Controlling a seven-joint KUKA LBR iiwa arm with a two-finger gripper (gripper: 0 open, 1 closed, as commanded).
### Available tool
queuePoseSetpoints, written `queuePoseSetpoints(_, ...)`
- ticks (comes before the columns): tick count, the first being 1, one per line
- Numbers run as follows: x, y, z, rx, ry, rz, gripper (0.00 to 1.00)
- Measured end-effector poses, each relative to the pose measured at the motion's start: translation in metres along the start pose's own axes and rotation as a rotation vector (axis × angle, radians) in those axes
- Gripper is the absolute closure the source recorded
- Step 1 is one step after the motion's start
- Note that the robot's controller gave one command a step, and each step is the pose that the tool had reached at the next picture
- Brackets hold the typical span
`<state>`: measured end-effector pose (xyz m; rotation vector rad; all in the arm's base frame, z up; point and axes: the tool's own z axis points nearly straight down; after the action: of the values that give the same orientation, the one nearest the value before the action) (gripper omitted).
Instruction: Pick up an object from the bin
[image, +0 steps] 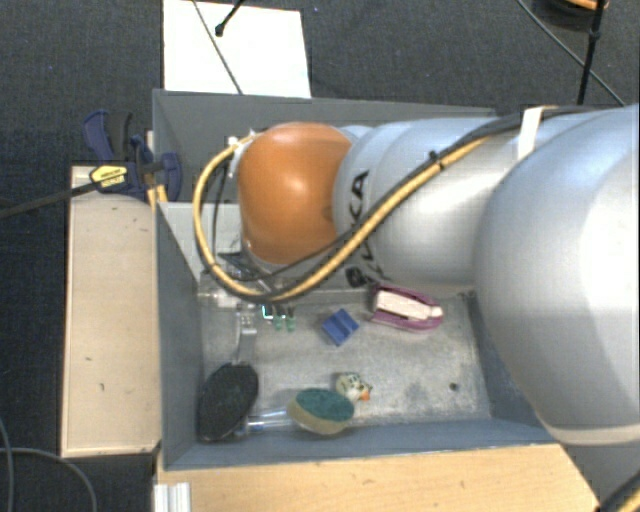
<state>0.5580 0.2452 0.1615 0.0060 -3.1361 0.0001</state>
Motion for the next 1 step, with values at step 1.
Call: queuePoseSetpoints(1, 0.0488, 0.0033, 0.0901, 0.003, -0.004, -0.553, 0.0)
